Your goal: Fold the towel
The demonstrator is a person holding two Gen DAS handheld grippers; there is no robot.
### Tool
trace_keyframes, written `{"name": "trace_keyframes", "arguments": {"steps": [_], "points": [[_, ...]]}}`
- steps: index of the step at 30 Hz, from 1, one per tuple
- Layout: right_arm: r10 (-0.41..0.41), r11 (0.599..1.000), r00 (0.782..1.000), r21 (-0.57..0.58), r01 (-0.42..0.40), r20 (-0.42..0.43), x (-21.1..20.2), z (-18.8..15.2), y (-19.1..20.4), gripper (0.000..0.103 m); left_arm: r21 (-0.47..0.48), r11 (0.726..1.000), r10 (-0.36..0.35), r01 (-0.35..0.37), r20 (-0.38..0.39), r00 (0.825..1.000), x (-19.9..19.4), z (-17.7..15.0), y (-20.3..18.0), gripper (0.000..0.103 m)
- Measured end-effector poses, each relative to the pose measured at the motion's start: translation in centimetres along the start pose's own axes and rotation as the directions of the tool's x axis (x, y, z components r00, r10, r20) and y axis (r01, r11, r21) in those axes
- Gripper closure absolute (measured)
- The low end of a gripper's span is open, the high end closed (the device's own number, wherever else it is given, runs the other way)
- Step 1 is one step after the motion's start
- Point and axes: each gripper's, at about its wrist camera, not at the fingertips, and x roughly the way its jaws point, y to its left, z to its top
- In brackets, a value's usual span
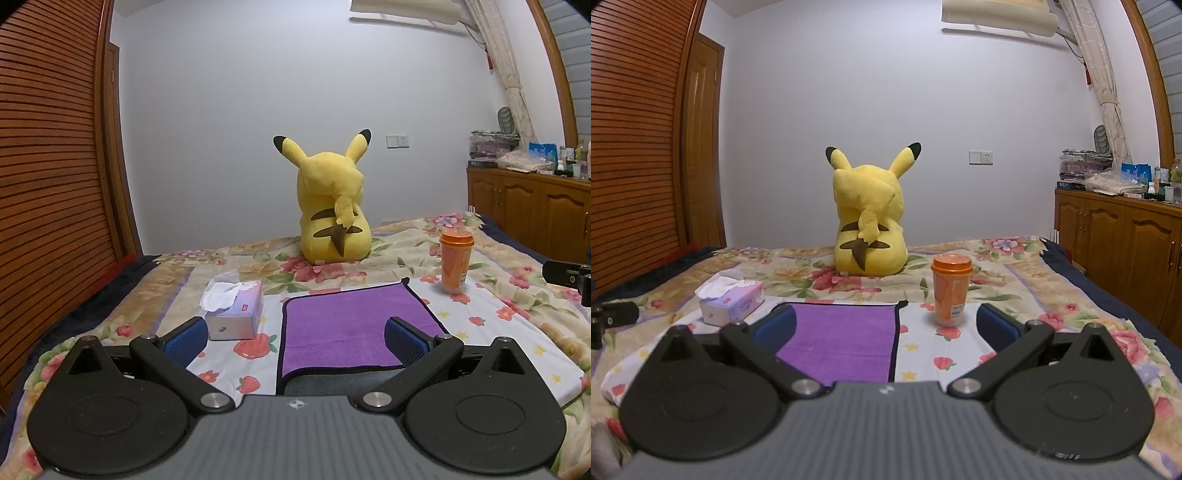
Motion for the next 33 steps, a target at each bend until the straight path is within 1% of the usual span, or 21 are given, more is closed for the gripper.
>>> {"name": "trace_keyframes", "arguments": {"steps": [33], "points": [[-0.003, 1.000, 1.000, 0.002, 0.003, 0.002, 0.11, -0.24, -0.17, 0.000, 0.001, 1.000, 0.001, -0.001, 0.002, 1.000, -0.01, -0.01, -0.01, 0.000]]}}
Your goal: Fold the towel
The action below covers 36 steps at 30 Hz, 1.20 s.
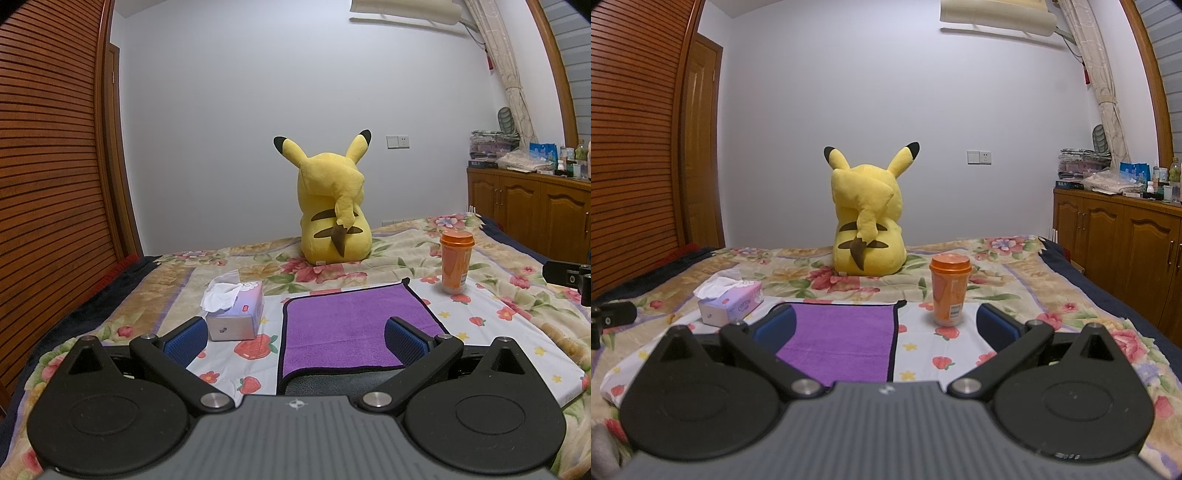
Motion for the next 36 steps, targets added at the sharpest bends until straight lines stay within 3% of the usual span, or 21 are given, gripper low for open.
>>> {"name": "trace_keyframes", "arguments": {"steps": [36], "points": [[0.001, 1.000, 1.000, -0.001, -0.001, -0.003, 0.00, 0.14, 0.03, 0.000, 0.006, 1.000, -0.003, 0.003, -0.019, 1.000, 0.62, -0.31, 0.13, 0.000]]}}
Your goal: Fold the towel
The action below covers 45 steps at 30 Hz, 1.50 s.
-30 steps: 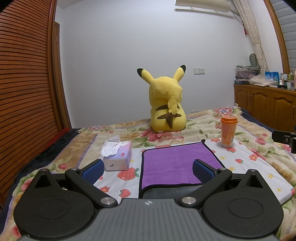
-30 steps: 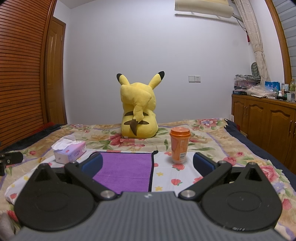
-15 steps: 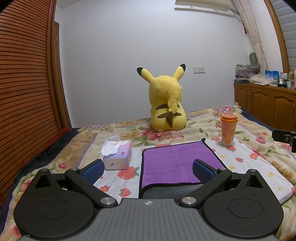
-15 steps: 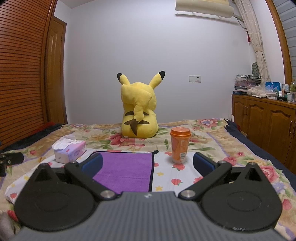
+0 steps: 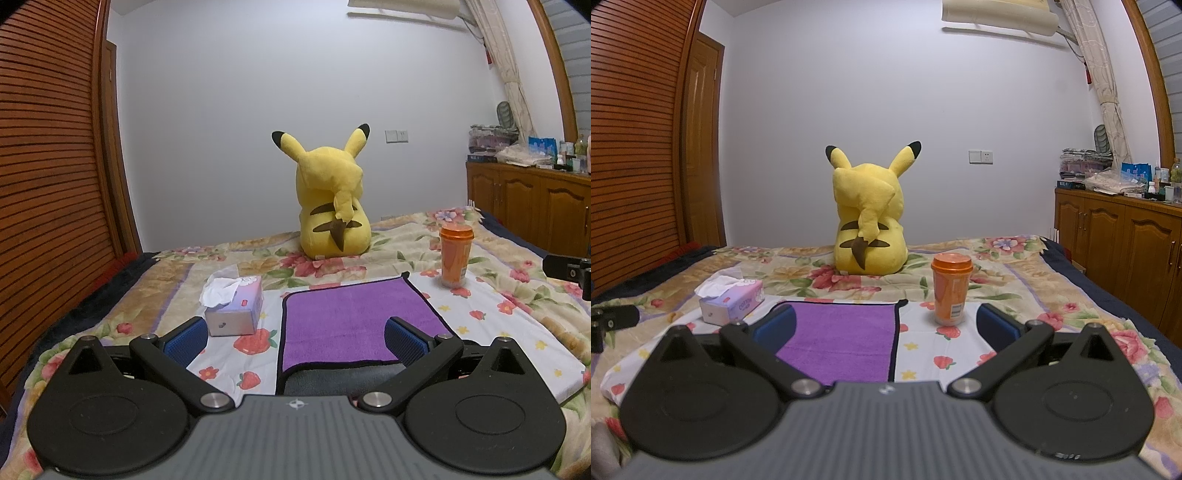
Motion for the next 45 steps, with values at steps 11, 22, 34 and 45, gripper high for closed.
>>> {"name": "trace_keyframes", "arguments": {"steps": [11, 22, 34, 45], "points": [[-0.002, 1.000, 0.999, -0.006, 0.002, -0.037, 0.5, -0.3, 0.5, 0.000, 0.016, 1.000, -0.013, 0.014, -0.055, 0.998, 0.2, -0.5, -0.4, 0.000], [0.011, 1.000, 0.998, -0.027, -0.013, -0.067, 2.2, -0.2, 0.7, 0.000, 0.033, 0.999, -0.021, 0.025, -0.115, 0.993, 2.0, -0.5, -0.8, 0.000], [0.048, 0.997, 0.993, -0.055, -0.055, -0.111, 4.4, -0.2, 1.3, 0.000, 0.048, 0.998, -0.035, 0.045, -0.186, 0.982, 5.6, -0.3, -0.7, 0.000], [0.071, 0.995, 0.981, -0.049, -0.081, -0.181, 7.1, -0.3, 1.4, 0.000, 0.058, 0.997, -0.038, 0.053, -0.231, 0.972, 8.9, -0.4, -0.2, 0.000]]}}
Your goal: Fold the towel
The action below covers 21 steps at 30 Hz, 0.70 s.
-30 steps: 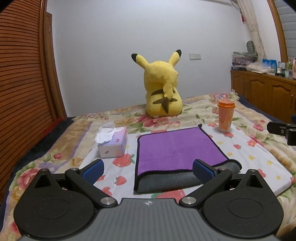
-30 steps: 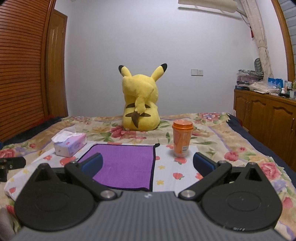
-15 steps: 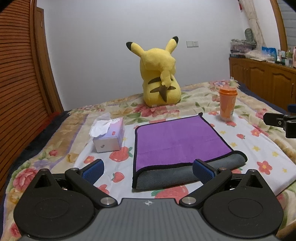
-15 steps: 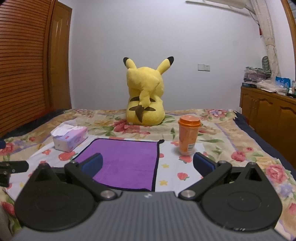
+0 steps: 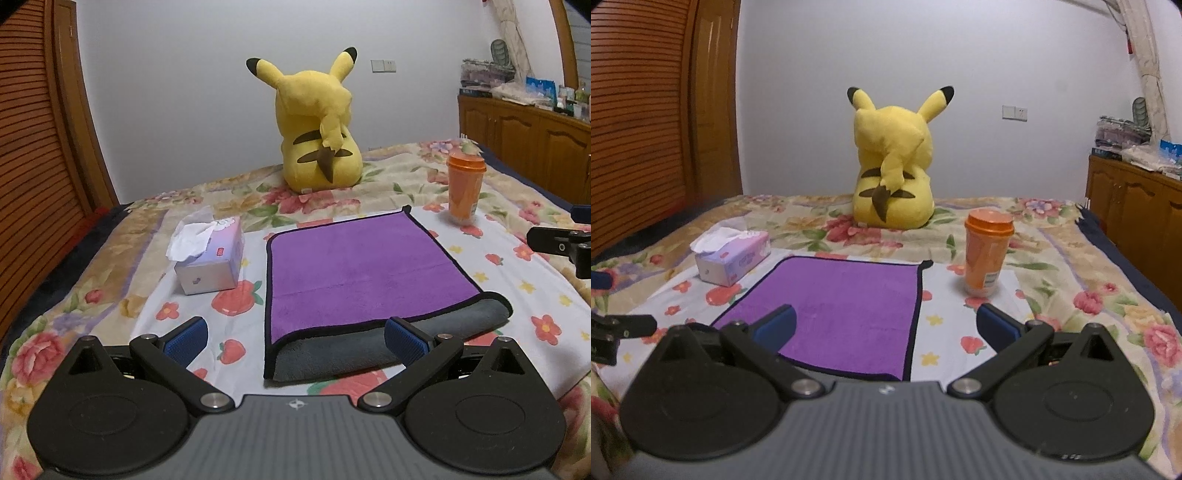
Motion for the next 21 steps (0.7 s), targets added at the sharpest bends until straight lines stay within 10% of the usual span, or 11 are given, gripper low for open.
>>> {"name": "trace_keyframes", "arguments": {"steps": [21], "points": [[0.076, 0.993, 0.988, -0.081, -0.088, -0.135, 5.1, -0.4, 0.5, 0.000, -0.023, 0.998, -0.058, 0.055, -0.147, 0.987, 7.3, 0.2, 3.2, 0.006]]}}
